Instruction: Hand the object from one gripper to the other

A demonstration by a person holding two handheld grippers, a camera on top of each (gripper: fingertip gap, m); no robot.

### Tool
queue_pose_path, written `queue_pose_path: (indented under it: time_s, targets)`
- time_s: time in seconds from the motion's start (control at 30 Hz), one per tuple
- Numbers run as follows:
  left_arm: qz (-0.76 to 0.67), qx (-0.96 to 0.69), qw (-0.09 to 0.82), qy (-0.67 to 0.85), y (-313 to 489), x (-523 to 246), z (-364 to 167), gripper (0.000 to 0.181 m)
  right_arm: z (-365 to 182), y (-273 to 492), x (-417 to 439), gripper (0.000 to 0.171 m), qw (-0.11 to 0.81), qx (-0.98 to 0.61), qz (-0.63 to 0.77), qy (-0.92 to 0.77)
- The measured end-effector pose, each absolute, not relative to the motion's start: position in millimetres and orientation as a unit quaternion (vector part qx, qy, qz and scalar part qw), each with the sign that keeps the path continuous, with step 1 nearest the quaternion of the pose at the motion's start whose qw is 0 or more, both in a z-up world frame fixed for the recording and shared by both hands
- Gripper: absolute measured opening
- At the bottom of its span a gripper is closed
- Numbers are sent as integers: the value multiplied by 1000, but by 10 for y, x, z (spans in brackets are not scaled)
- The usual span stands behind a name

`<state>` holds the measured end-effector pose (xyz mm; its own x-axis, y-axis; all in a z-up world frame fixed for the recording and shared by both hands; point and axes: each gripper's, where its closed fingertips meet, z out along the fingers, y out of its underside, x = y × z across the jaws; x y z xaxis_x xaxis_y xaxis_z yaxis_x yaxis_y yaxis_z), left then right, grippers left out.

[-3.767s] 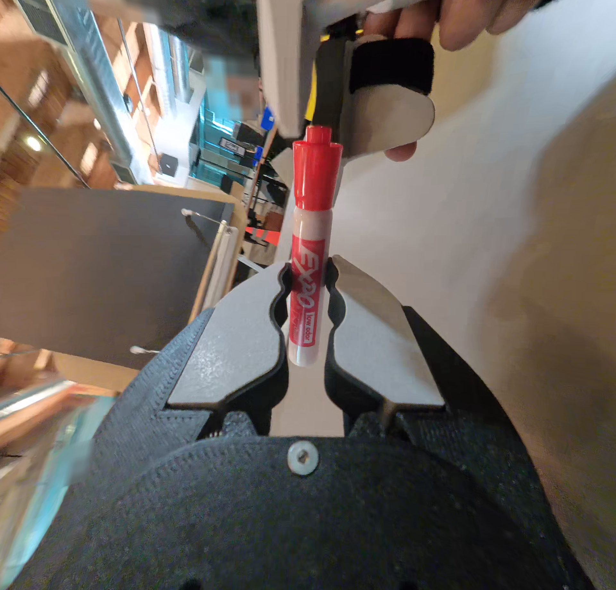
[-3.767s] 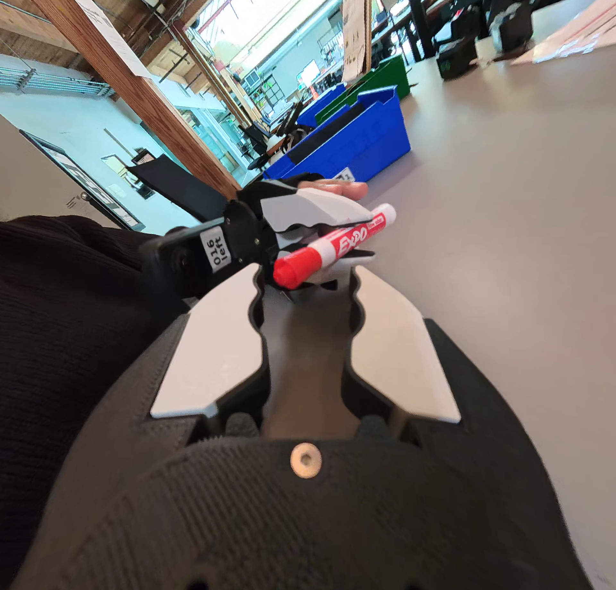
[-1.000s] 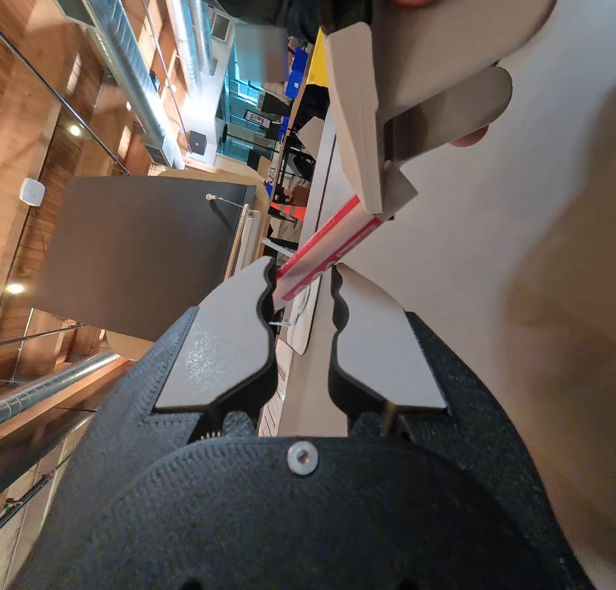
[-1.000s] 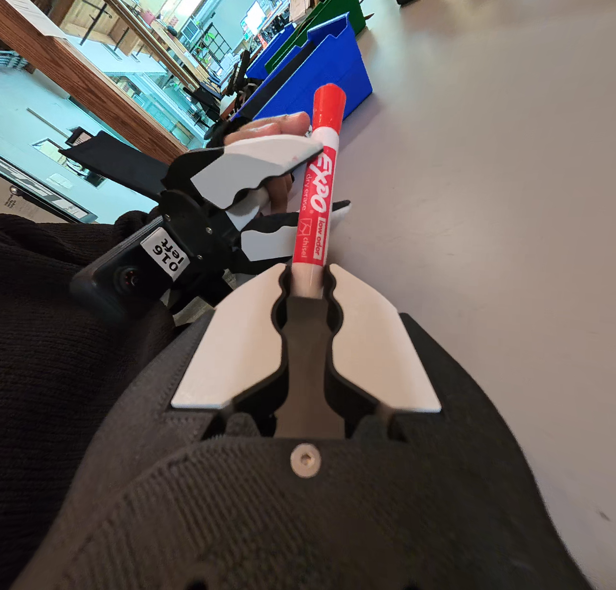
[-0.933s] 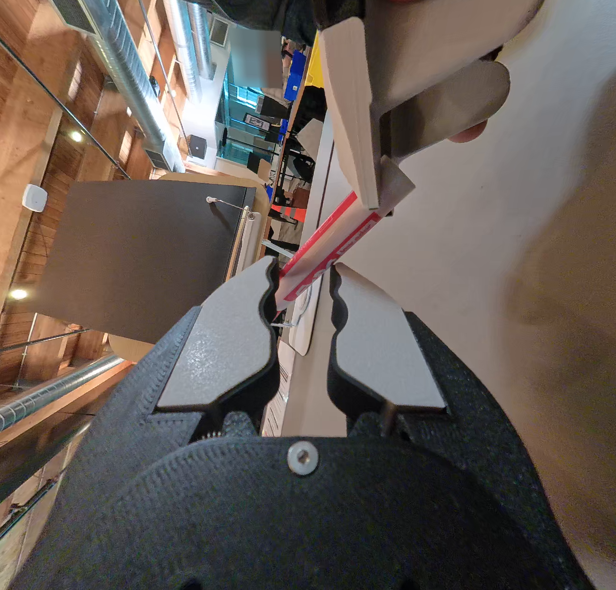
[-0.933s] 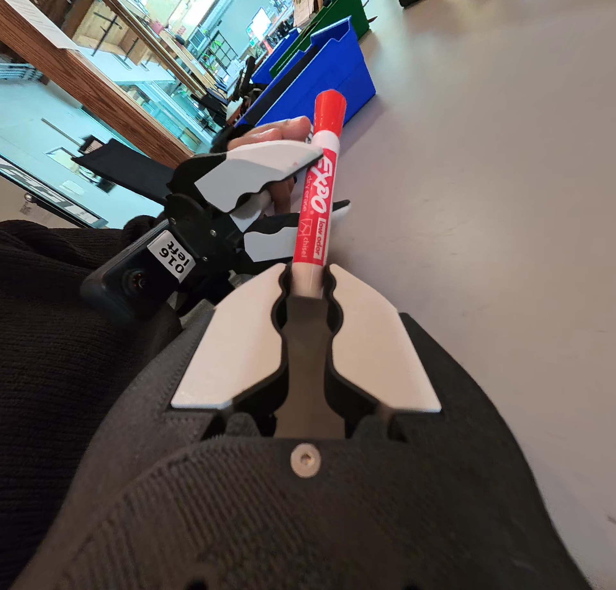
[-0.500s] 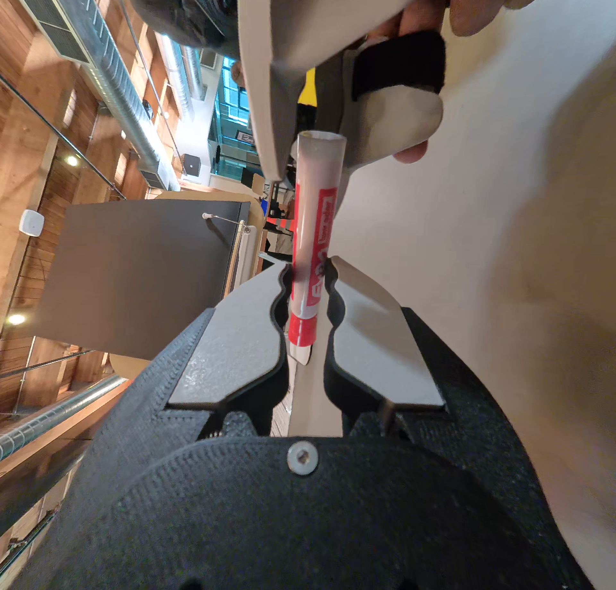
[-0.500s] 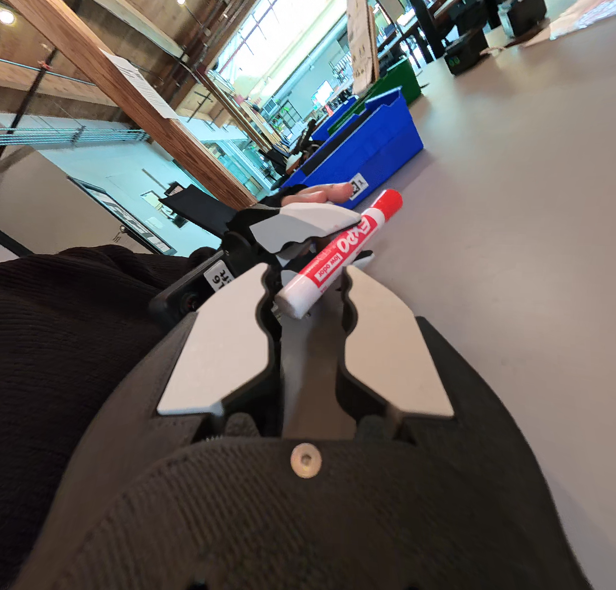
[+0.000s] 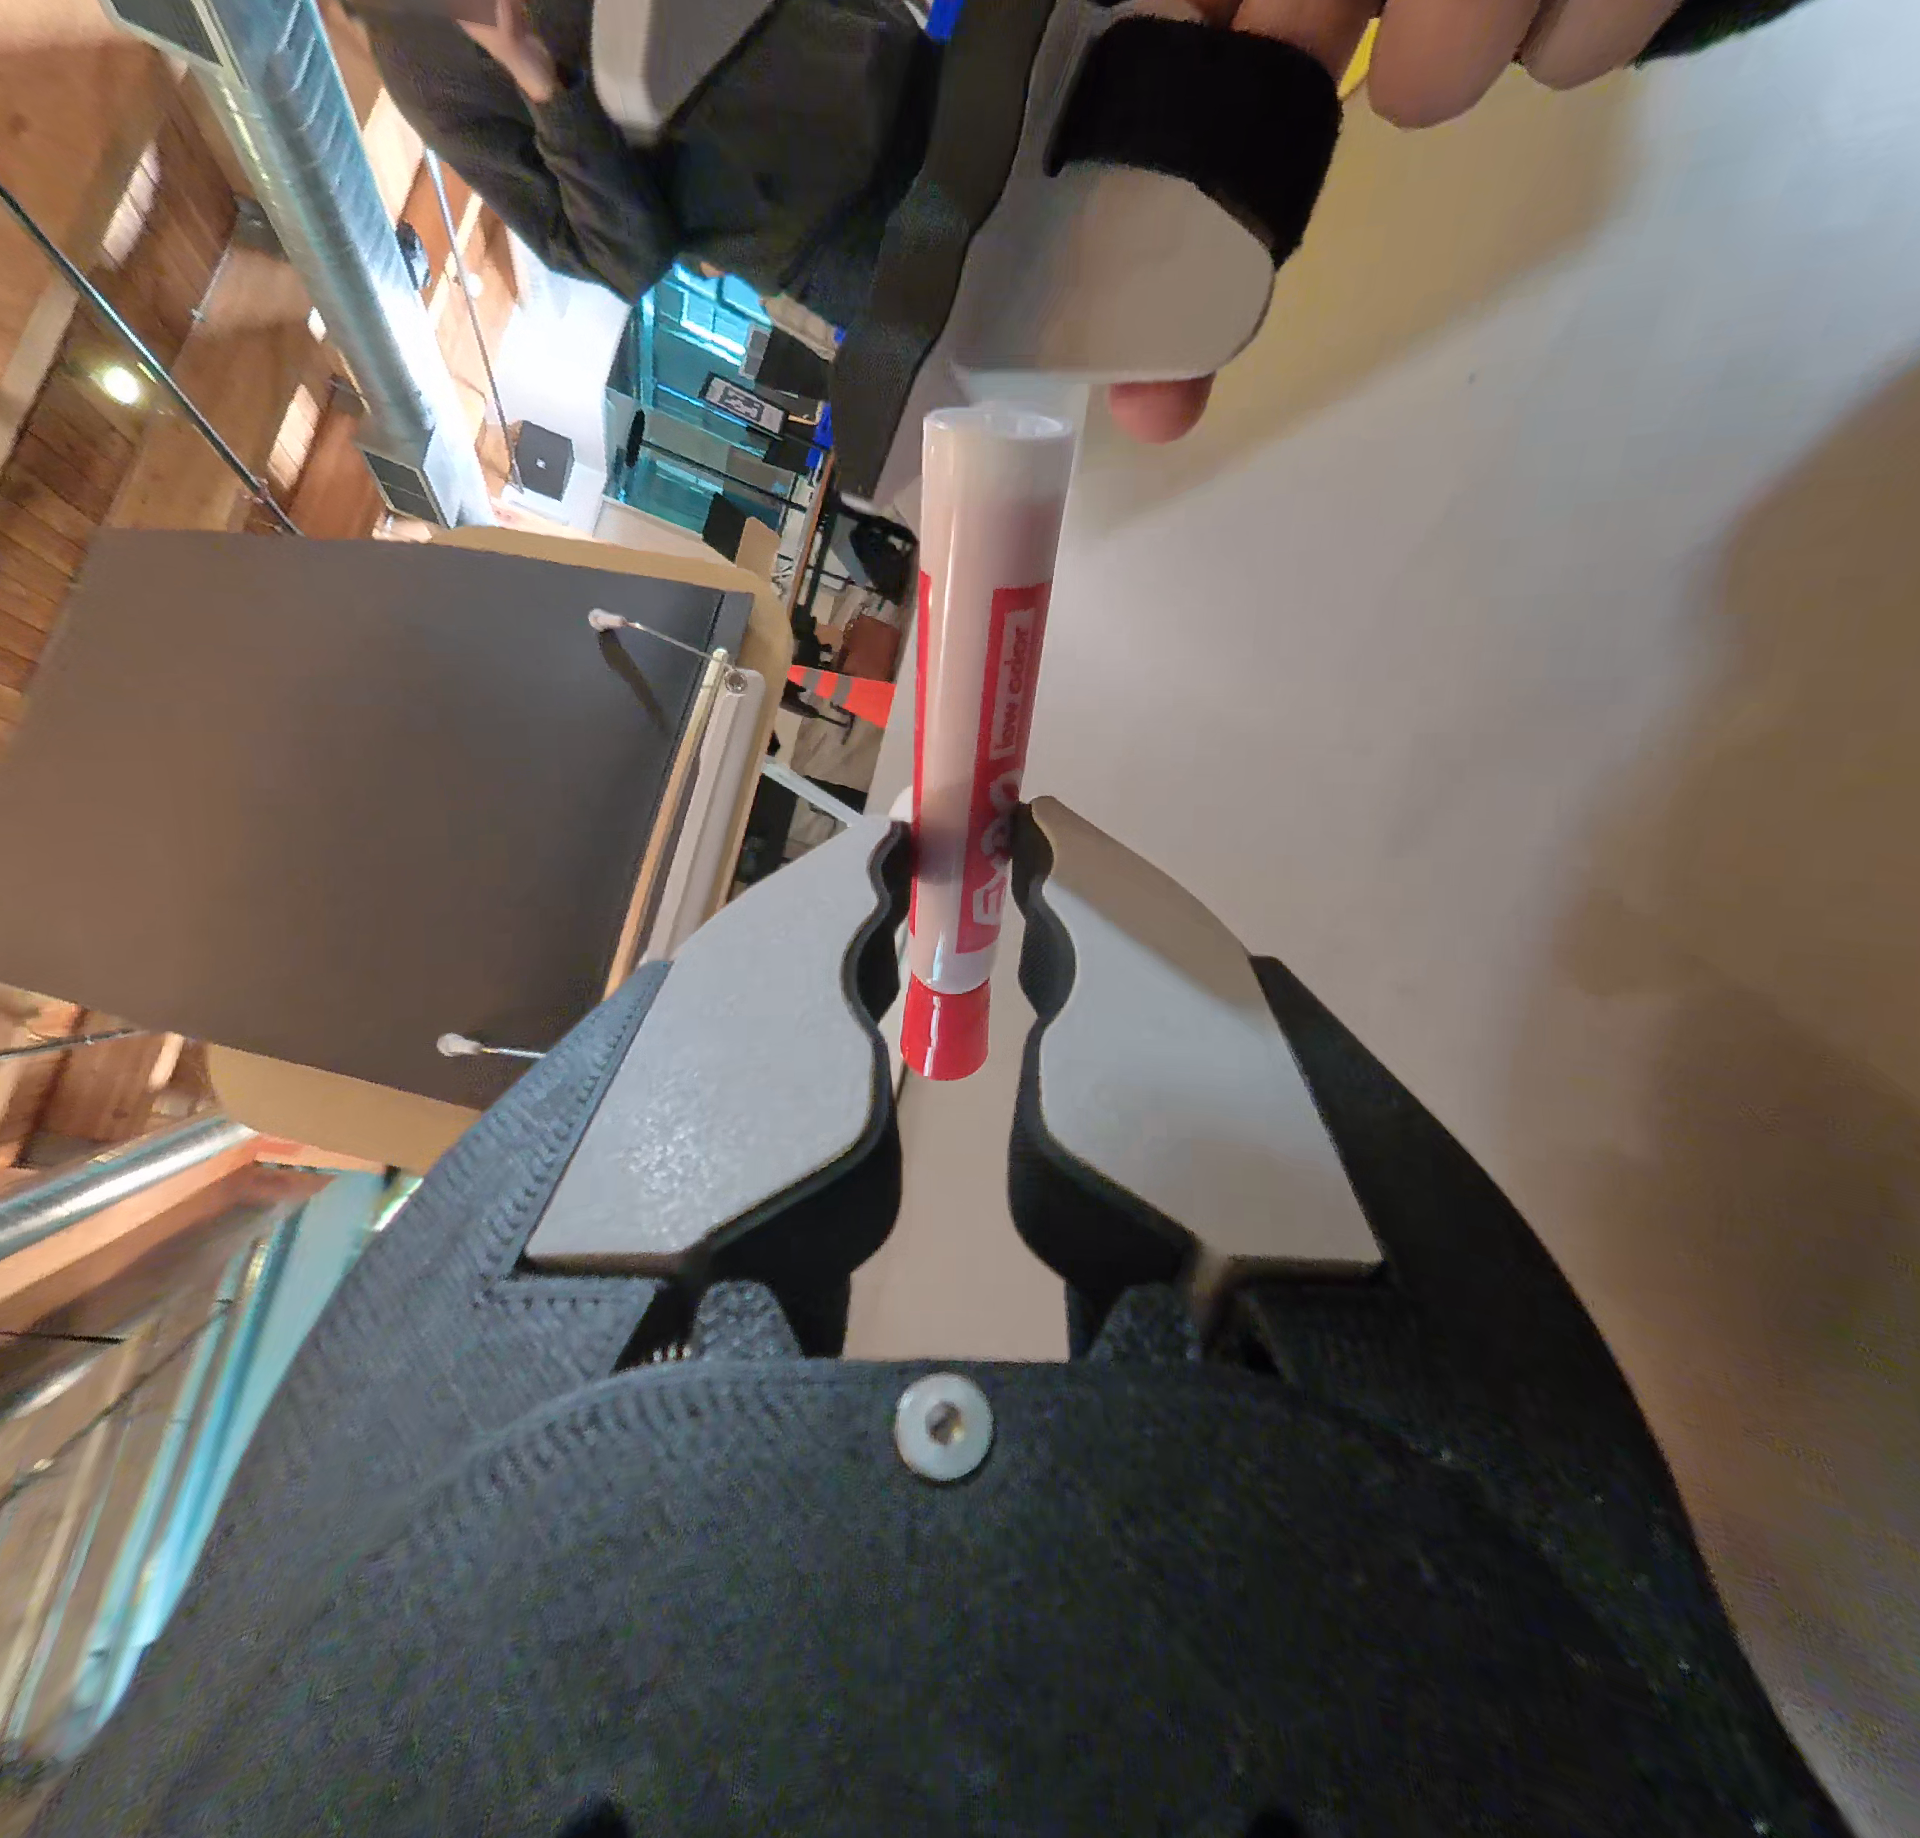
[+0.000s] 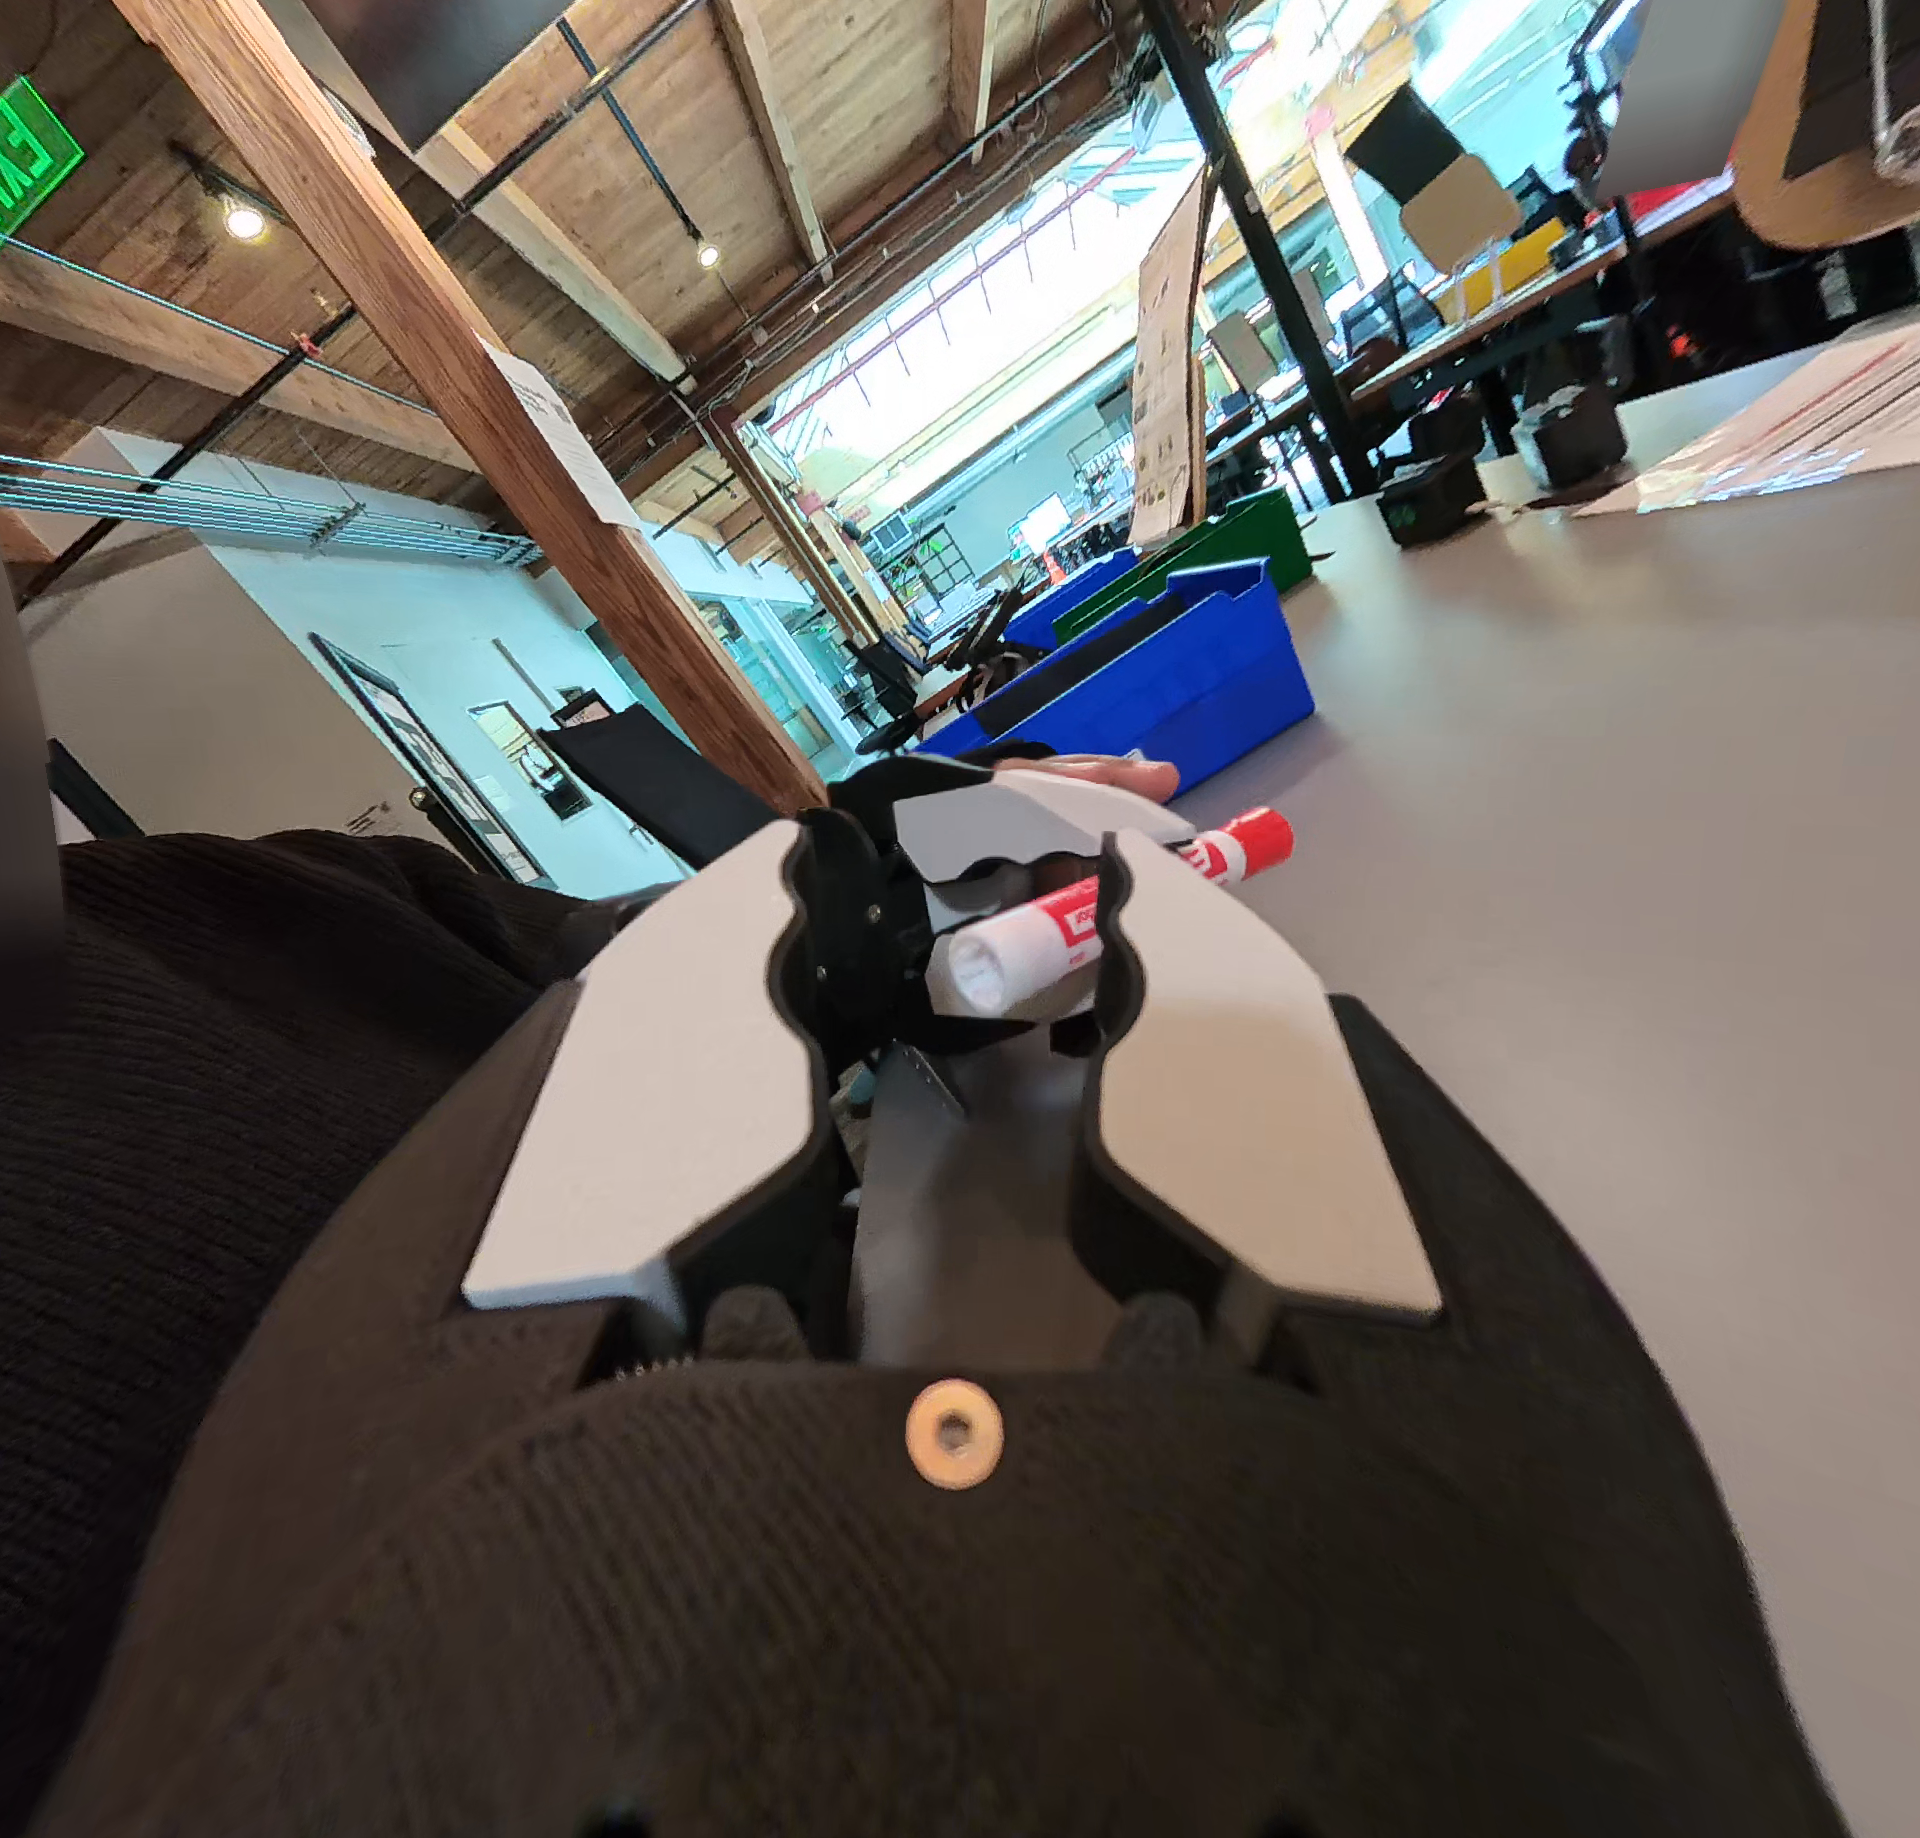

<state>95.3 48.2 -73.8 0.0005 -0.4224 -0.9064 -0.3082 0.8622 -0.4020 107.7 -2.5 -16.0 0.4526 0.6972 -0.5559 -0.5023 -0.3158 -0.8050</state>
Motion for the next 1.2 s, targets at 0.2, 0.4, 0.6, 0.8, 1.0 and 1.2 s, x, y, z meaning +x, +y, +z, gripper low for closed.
queue_pose_path:
  time_s: [0.2,0.4,0.6,0.8,1.0,1.2]
  targets:
    - [-129,-339,630,687,618,947,-726,20,-168,-18,1101,51,593,-630,493,-90]
    - [-274,-426,563,653,575,947,-685,20,-261,-8,993,52,587,-648,470,-117]
    - [-439,-497,453,596,474,949,-636,20,-358,-5,919,52,591,-671,415,-165]
    - [-648,-533,286,463,386,916,-437,21,-483,9,856,51,591,-693,355,-211]
    - [-715,-525,212,409,247,916,-366,20,-620,43,837,43,583,-717,299,-240]
    - [-721,-504,211,426,15,921,-313,20,-662,-5,747,28,563,-721,317,-251]
